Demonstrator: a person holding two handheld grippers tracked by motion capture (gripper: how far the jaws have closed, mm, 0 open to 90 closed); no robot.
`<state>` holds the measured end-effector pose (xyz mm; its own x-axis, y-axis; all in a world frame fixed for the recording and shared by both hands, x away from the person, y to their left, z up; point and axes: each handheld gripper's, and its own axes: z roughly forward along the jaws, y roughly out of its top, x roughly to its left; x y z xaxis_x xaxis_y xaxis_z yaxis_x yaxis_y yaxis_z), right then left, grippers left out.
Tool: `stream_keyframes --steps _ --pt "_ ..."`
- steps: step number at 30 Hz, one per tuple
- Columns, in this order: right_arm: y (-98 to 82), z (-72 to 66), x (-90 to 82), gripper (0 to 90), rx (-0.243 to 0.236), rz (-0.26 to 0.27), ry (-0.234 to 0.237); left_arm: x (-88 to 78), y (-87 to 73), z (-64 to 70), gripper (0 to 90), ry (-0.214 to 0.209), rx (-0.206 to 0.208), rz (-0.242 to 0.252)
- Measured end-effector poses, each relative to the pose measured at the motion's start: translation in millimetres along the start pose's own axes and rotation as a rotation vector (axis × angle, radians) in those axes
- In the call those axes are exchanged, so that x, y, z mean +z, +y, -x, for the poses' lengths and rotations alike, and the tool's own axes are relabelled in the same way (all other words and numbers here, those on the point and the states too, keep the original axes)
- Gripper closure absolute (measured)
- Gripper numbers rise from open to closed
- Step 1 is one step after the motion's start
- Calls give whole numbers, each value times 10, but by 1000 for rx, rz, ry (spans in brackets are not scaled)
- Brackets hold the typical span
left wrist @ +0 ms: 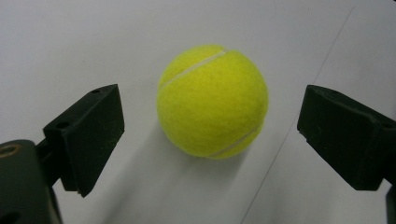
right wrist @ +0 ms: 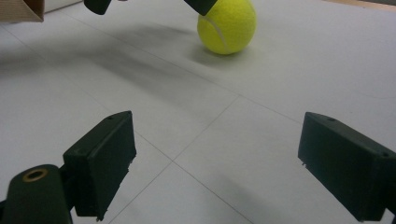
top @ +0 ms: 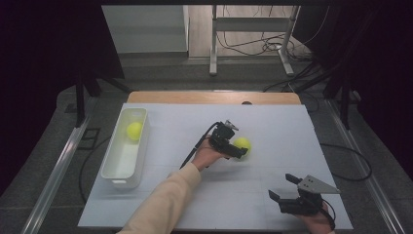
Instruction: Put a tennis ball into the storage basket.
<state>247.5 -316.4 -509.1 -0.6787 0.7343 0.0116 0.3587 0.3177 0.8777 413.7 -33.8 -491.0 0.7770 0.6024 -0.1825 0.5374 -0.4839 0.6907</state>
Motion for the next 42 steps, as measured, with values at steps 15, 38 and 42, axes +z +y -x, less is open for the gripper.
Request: stream_keyframes --steps 15,38,42 --pt "-2 2 2 113 -3 -4 -2 133 17 -37 86 4 -4 -13" --pt "-2 1 0 113 -3 -2 -1 270 19 -30 210 -35 -14 -28" --pt "-2 1 -1 113 -2 -3 -2 264 26 -16 265 -35 -1 -33"
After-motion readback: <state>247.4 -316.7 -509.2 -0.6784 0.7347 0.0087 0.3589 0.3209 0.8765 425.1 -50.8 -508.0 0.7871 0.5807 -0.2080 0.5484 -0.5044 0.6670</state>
